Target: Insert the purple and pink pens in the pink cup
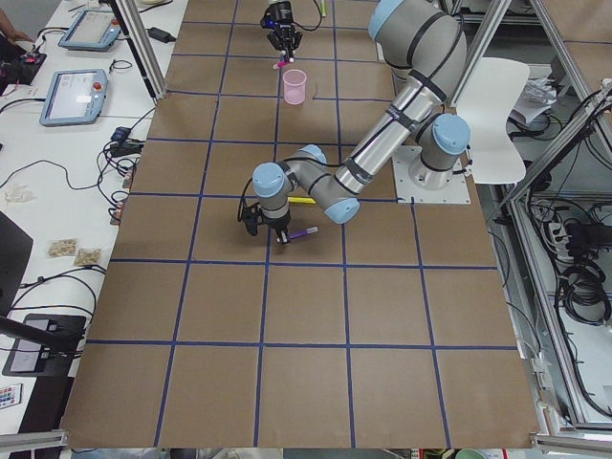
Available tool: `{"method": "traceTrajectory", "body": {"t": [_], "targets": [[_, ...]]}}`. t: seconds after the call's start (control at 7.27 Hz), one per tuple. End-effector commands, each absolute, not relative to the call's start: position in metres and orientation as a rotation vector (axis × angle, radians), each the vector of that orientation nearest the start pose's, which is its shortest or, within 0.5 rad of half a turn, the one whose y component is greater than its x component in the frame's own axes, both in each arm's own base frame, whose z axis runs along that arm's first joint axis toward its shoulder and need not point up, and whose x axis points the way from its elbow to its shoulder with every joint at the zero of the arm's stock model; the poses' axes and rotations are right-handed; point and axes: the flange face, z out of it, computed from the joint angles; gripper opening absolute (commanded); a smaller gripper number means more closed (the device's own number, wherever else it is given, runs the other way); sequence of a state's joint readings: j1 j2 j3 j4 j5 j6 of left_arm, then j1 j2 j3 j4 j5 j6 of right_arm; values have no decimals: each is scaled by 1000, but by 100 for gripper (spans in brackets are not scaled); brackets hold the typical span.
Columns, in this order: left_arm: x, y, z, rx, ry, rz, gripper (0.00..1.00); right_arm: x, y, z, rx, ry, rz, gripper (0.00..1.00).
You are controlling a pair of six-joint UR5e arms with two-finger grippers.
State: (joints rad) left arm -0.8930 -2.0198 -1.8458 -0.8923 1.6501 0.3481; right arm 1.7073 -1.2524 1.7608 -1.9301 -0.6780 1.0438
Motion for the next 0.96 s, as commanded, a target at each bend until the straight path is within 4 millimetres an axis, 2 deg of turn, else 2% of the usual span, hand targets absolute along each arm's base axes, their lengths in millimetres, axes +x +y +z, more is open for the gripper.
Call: {"method": "traceTrajectory", "body": {"t": [0.0,0.14,0.28,0.41,0.55,0.83], "targets": [[269,-537,219,-496,3032,89,0,299,-499,295,1150,2029,866,0],[272,-546,251,-489,3021,58,0,300,-489,308,1139,2029,855,0],[272,-555,283,-475,3006,8,0,299,-482,298,1142,2029,871,0],[262,-564,311,-443,2991,-52,0,295,-476,285,1148,2029,891,0],[247,-569,331,-404,2979,-98,0,293,-471,275,1124,2040,879,0],[219,-576,348,-351,2971,-143,0,292,-471,259,1108,2047,838,0]]}}
